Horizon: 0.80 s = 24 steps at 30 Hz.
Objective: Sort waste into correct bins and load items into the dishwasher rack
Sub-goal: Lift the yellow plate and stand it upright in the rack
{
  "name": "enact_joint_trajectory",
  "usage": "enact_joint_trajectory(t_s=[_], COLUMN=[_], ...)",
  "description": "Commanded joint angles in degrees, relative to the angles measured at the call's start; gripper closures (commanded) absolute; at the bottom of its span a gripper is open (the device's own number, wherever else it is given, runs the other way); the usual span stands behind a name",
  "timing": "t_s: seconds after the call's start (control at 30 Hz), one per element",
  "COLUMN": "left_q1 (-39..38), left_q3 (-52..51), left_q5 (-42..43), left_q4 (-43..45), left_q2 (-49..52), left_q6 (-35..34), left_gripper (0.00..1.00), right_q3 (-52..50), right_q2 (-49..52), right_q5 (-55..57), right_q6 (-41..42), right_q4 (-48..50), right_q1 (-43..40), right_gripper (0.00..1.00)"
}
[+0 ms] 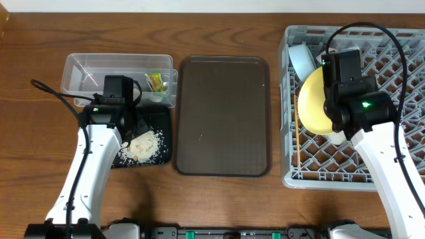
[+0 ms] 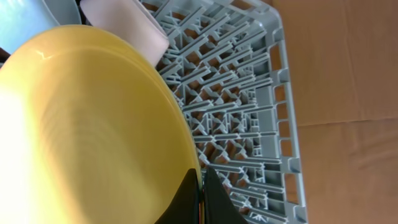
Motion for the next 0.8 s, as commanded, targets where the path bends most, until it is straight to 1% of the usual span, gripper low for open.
enact_joint_trajectory(t_s=[0.0,0.1,0.23,0.3,0.47,0.53,0.63,0.77], left_q1=[0.2,0.2,0.2,0.2,0.2,0.2,0.2,0.2], left_q3=[0.5,0.5,0.5,0.5,0.5,0.5,0.5,0.5], left_q5=[0.2,0.2,0.2,0.2,0.2,0.2,0.2,0.2], left_q4=[0.0,0.2,0.4,0.4,0.4,0.4,0.4,0.4], left_q2=[-0.4,-0.4,-0.4,-0.4,-0.4,-0.4,-0.4,-0.4], left_q6=[-0.6,-0.6,-0.6,-0.6,-0.6,-0.6,-0.6,-0.6], left_gripper=[0.28,0.29,0.29,0.29,0.29,0.28,0.29,0.29], right_q3=[-0.3,-0.3,-0.3,-0.3,-0.3,-0.3,-0.3,-0.3], right_q2=[0.6,0.7,0.7,0.7,0.7,0.7,0.7,0.7], right_q5=[-3.8,-7.8,-7.3,-4.8,6.5,9.4,9.5,9.1], right_q6=[3.3,3.3,3.3,3.3,3.3,3.2,1.3,1.3], right_q4=[0.3,0.7,0.6,0.3,0.9,1.8,2.4,2.4], right_q1=[0.0,0.2,0.2,0.2,0.3,0.3,0.6,2.3], right_gripper=[0.99,0.99,0.99,0.99,0.99,0.99,0.99,0.99])
